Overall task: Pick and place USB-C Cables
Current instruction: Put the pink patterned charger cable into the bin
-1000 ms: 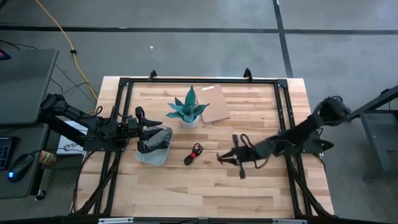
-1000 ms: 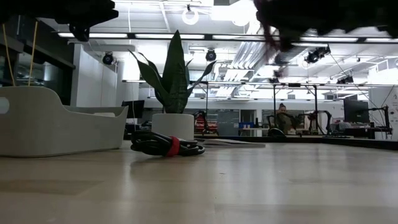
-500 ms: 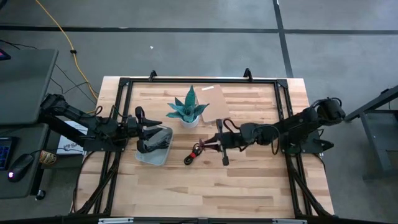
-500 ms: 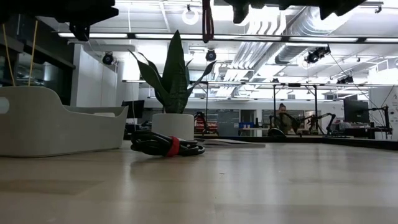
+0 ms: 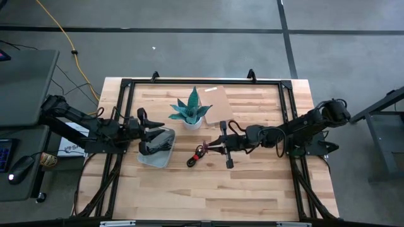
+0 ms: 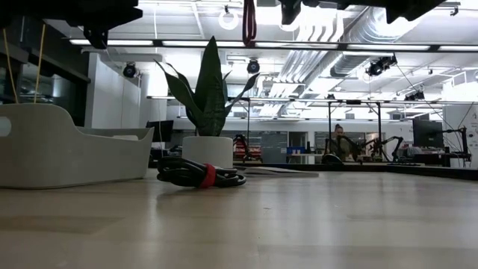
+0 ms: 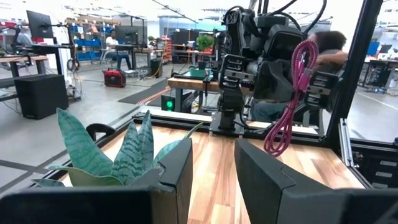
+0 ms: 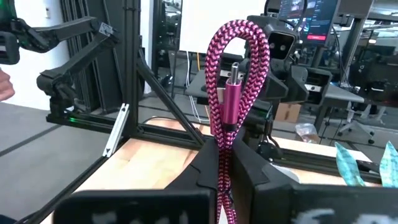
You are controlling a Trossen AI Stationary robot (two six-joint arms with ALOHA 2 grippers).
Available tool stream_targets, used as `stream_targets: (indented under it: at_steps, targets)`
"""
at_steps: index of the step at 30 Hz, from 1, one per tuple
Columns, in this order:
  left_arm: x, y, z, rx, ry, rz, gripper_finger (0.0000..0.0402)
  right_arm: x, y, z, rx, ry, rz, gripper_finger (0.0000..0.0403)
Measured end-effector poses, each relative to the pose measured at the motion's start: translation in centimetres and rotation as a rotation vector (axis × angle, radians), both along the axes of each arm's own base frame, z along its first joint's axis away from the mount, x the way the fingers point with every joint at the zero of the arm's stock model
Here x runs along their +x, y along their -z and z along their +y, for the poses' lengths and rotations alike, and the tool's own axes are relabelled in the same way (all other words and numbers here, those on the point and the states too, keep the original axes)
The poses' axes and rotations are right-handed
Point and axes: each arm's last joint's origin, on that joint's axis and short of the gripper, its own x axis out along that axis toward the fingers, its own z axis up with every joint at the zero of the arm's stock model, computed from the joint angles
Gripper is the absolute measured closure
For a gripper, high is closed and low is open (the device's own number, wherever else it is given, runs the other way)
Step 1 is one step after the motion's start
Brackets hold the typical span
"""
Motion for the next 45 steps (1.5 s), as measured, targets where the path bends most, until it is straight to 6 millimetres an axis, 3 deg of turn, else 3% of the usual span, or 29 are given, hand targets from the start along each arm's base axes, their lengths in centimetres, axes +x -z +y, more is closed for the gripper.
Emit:
stream_targets:
  at_steps: [6, 16, 28, 34, 45]
  targets:
    - [1.0, 0.3, -0.5, -0.013, 0.092, -0.005, 0.0302, 0.0, 0.0, 0.0, 0.001, -0.006, -0.002, 0.0398]
    - [4.9, 1.7, -2.2, 0.088, 0.295, -0.011, 0.0292, 0.0, -0.1, 0.0, 0.002, -0.015, -0.009, 0.0400]
    - [10.6, 1.1, -3.8, 0.098, 0.288, 0.053, 0.0180, 0.0, -0.1, 0.4, 0.028, -0.054, -0.025, 0.0400]
    - [12.9, 1.2, -4.4, 0.099, 0.276, 0.076, 0.0144, 1.2, 0.9, 1.3, 0.033, -0.081, -0.061, 0.0400]
    - [14.4, 2.1, -4.7, 0.078, 0.258, 0.110, 0.0144, 4.1, 0.1, 2.0, 0.029, -0.088, -0.057, 0.0400]
